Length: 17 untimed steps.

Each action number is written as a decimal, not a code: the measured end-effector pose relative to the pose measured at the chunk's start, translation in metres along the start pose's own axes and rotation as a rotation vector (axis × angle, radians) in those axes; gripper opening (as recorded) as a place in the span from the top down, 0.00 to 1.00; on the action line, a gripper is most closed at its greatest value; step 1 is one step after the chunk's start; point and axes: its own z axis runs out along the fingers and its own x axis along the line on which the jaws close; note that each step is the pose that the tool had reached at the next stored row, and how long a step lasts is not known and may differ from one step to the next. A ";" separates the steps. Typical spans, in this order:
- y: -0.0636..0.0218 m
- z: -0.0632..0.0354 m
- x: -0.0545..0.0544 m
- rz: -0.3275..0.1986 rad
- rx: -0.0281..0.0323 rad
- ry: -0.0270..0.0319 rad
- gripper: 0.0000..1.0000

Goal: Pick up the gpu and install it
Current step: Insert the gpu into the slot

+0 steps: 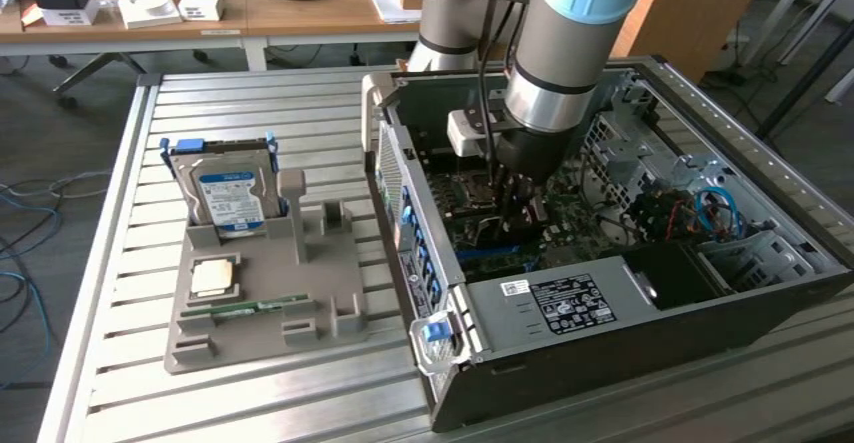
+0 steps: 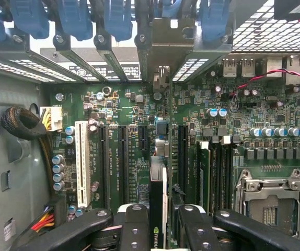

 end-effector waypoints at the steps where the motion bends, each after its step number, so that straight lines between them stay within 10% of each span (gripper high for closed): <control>1: 0.0000 0.0000 0.000 0.000 0.0001 -0.0001 0.74; 17: 0.0000 -0.0004 0.000 0.000 -0.0001 0.0001 0.74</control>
